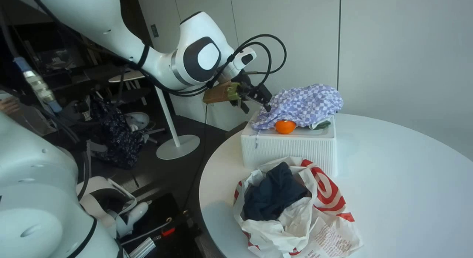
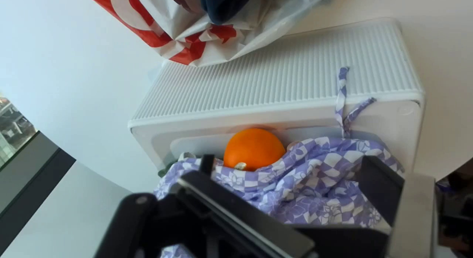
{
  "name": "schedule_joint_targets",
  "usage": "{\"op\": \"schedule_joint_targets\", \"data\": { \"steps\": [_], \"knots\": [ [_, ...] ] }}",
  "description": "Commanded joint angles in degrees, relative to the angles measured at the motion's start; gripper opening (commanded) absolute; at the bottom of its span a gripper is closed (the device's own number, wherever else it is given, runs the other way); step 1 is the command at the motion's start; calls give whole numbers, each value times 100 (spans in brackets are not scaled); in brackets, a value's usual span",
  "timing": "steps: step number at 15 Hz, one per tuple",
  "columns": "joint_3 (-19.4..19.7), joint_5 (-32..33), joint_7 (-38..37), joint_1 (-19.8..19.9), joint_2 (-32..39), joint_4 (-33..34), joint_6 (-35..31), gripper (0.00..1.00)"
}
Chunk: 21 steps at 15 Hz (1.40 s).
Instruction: Put the black and blue clothes into the plastic
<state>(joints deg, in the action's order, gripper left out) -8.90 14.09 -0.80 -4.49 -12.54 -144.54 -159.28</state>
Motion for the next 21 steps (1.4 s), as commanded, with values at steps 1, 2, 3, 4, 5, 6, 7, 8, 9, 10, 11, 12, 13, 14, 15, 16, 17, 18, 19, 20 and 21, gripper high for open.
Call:
{"op": "schedule_joint_targets", "data": {
  "steps": [1,2,3,4,5,6,7,8,9,10,11,12,13,14,15,16,17,18,19,20,21],
  "knots": [
    [-345,194,-224,-105,222,673,-16,100],
    [-428,293,-259,-94,344,910,42,100],
    [-559,571,-429,47,473,1139,48,100],
    [-614,746,-488,87,589,1347,73,100],
    [-653,990,-628,149,737,1569,88,100],
    [-652,1125,-651,147,908,1813,155,100],
    [-649,1248,-684,138,1087,2042,224,100],
    [-634,1380,-719,136,1314,2316,303,100],
    [-610,1439,-729,113,1521,2556,397,100],
    [-586,1462,-690,86,1756,2809,522,100],
    [-563,1464,-657,67,1993,3054,647,100],
    [-548,1430,-626,46,2204,3274,754,100],
    [-274,1320,-520,-210,2419,3487,864,100],
    [-213,1244,-454,-265,2608,3687,966,100],
    [-112,1236,-441,-329,2806,3872,1055,100],
    [-31,1176,-398,-384,2979,4042,1130,100],
    [54,1128,-351,-426,3154,4195,1190,100],
    [124,1069,-324,-465,3304,4335,1263,100],
    [192,1021,-290,-491,3462,4462,1300,100],
    [256,983,-275,-515,3584,4565,1334,100],
    [306,938,-250,-536,3703,4664,1387,100]
  ]
}}
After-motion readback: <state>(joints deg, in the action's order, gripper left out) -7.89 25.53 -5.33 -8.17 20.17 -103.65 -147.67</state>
